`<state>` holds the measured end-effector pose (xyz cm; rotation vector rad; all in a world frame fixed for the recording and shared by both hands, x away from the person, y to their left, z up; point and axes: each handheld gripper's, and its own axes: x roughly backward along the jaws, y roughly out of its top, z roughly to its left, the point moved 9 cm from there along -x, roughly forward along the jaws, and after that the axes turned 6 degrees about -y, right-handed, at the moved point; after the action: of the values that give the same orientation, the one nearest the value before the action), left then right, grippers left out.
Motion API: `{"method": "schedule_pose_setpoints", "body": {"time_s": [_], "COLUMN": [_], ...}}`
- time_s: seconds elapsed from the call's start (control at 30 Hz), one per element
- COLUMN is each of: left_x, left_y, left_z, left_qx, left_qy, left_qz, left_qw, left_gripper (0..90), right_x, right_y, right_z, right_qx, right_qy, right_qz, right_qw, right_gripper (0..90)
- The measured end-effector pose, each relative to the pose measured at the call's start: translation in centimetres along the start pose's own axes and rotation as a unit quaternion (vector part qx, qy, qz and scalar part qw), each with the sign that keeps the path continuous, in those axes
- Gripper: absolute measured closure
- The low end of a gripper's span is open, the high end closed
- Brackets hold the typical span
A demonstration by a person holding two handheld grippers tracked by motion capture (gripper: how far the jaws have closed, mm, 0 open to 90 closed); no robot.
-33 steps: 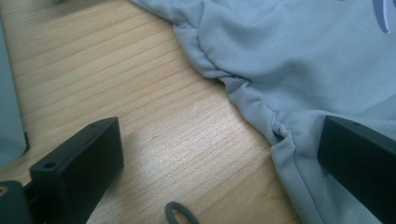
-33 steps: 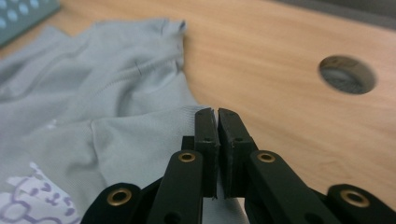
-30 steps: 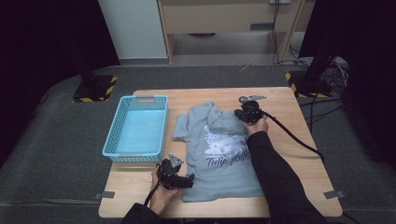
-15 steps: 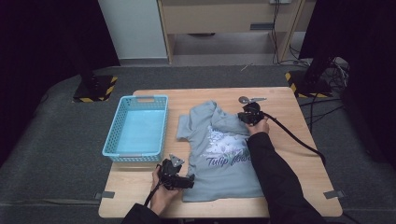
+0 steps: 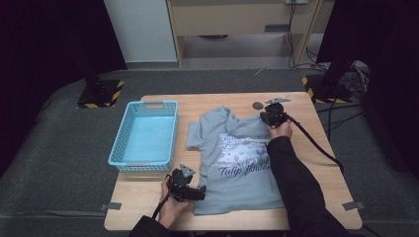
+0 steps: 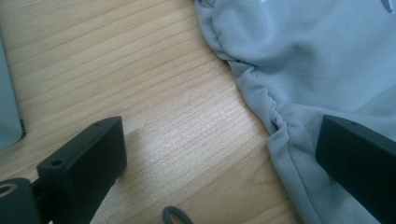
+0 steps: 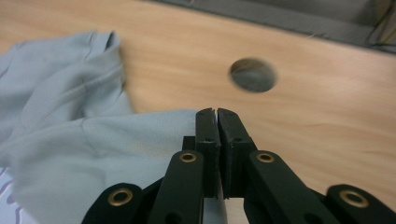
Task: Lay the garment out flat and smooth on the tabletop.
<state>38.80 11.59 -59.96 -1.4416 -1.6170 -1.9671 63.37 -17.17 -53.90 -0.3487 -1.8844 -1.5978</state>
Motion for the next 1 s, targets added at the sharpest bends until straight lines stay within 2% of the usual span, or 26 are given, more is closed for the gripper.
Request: {"method": "schedule_pose_setpoints", "body": {"time_s": [0.1,0.2,0.27,0.33,0.4,0.43,0.5,0.63,0.7,0.8,1.0], "left_x": [0.0,0.1,0.1,0.1,0.1,0.1,0.1,0.1,0.1,0.1,0.1], "left_y": [0.0,-0.1,-0.1,-0.1,-0.1,-0.2,-0.2,-0.2,-0.2,-0.2,-0.2], "left_z": [0.0,0.0,0.0,-0.1,-0.1,-0.1,-0.1,-0.1,-0.1,-0.1,-0.1], "left_qx": [-0.001,-0.002,-0.003,-0.002,-0.002,-0.002,-0.002,-0.002,-0.002,-0.002,-0.003], "left_qy": [-0.001,-0.002,-0.002,-0.002,-0.002,-0.002,-0.003,-0.002,-0.002,-0.002,-0.003], "left_qz": [0.001,0.002,0.002,0.003,0.003,0.003,0.003,0.003,0.002,0.001,0.001], "left_qw": [1.0,1.0,1.0,1.0,1.0,1.0,1.0,1.0,1.0,1.0,1.0], "left_gripper": [1.0,1.0,1.0,1.0,1.0,1.0,1.0,1.0,1.0,1.0,1.0], "right_x": [1.9,3.7,4.6,5.2,5.5,5.4,5.2,4.3,4.0,3.5,1.8], "right_y": [1.5,2.5,2.5,2.2,1.6,1.1,0.2,-1.6,-2.2,-3.1,-5.3], "right_z": [-2.3,-5.2,-7.4,-9.6,-11.4,-11.9,-12.4,-11.9,-11.4,-10.7,-10.0], "right_qx": [-0.008,-0.031,-0.044,-0.068,-0.077,-0.084,-0.086,-0.078,-0.084,-0.101,-0.094], "right_qy": [-0.028,-0.057,-0.082,-0.103,-0.127,-0.127,-0.122,-0.099,-0.083,-0.053,-0.051], "right_qz": [-0.021,-0.041,-0.046,-0.047,-0.044,-0.035,-0.032,-0.028,-0.031,-0.032,0.004], "right_qw": [0.9994,0.997,0.9946,0.9912,0.9879,0.9878,0.9883,0.9916,0.9926,0.9929,0.9943], "right_gripper": [87.7,87.7,87.8,87.9,87.6,87.2,83.3,68.5,58.7,50.4,43.8]}}
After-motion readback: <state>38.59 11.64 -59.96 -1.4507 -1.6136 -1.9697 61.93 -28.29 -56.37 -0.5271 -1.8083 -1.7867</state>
